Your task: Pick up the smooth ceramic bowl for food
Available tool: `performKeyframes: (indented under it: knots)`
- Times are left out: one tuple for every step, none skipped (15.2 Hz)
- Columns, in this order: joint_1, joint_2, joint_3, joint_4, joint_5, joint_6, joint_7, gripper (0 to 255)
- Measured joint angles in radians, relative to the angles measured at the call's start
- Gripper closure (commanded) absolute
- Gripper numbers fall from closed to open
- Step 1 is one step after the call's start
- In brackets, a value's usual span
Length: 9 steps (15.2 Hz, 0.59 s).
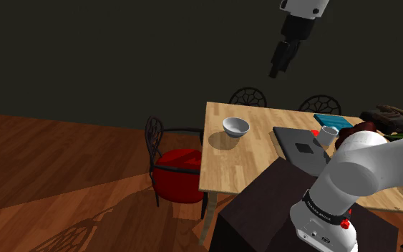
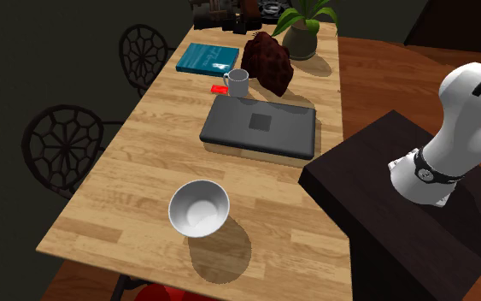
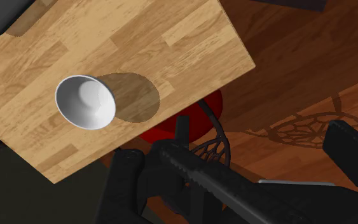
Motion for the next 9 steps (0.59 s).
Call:
performKeyframes:
  knots:
    - [0.000,0.000,0.000,0.000,0.000,0.000,0.000,0]
    - [-0.002,0.006,-0.003,-0.010,-0.004,0.015,-0.003,0]
    - [-0.003,0.010,-0.005,-0.027,-0.007,0.036,-0.005,0]
    - [-0.007,0.016,-0.014,-0.054,-0.015,0.068,-0.015,0]
    - [-0.010,0.030,-0.019,-0.072,-0.021,0.099,-0.019,0]
    - [-0.013,0.048,-0.022,-0.082,-0.026,0.127,-0.022,0]
    - [-0.016,0.057,-0.027,-0.103,-0.032,0.157,-0.027,0]
    - [-0.020,0.071,-0.033,-0.120,-0.039,0.188,-0.032,0]
    - [-0.024,0.096,-0.041,-0.133,-0.046,0.224,-0.039,0]
